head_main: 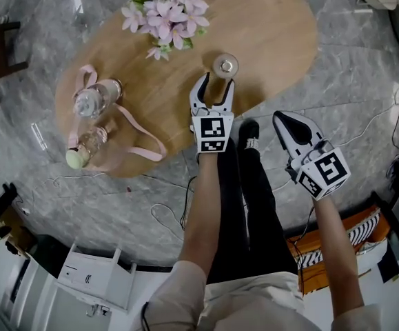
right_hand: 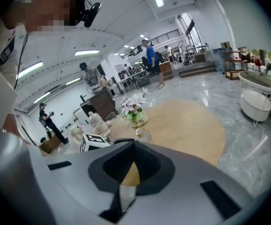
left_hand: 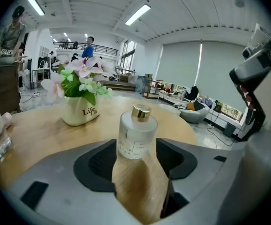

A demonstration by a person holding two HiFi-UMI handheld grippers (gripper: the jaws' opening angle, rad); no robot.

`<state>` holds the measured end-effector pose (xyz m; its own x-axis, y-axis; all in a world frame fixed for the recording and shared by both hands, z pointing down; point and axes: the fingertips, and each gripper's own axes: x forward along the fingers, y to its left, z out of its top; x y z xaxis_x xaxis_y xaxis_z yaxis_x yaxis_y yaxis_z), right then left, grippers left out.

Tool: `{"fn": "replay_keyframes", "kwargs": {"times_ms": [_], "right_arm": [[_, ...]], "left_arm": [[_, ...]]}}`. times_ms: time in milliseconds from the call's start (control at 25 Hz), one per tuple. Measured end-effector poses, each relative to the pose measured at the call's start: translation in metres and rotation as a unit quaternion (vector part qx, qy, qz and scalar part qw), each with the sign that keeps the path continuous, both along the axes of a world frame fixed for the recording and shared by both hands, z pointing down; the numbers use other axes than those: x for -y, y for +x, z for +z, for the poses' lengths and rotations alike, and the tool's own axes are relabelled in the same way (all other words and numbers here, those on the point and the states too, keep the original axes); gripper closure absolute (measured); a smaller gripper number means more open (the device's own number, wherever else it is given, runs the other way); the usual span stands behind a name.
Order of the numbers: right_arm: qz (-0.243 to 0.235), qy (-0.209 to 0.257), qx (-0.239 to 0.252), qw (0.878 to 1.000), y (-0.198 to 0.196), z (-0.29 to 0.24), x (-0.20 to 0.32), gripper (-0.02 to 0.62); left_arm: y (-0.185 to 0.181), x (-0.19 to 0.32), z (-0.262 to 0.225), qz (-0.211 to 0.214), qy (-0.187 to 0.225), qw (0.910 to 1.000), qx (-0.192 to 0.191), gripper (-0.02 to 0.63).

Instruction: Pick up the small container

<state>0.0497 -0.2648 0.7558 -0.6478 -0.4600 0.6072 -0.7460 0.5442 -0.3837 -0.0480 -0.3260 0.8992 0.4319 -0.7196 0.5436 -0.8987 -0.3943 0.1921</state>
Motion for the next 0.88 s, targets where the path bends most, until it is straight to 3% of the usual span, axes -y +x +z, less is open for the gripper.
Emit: {"fn": "replay_keyframes", "kwargs": {"times_ms": [80,280,520,880], "right_arm": [[0.032,-0.009,0.017,0.999,0.004,-0.001,0.009,0.526],[0.074,-0.029,0.046,0.996,0.001,0.001,0.024,0.526],[0.054,-0.029,0.050,0.997,-0.018,-0.002,0.038,0.526],[0.015,-0.028,0.040,0.999,-0.039,0.000,0.037,0.526]], "left_arm": [[0.005,0.007,0.003,0.014,0.002,0.9998,0.011,0.324],[0.015,0.023,0.012,0.034,0.006,0.9993,0.018,0.282],[0.029,0.043,0.011,0.053,0.026,0.9980,0.023,0.268],[0.028,0.049,0.022,0.045,0.025,0.9981,0.033,0.268]]}}
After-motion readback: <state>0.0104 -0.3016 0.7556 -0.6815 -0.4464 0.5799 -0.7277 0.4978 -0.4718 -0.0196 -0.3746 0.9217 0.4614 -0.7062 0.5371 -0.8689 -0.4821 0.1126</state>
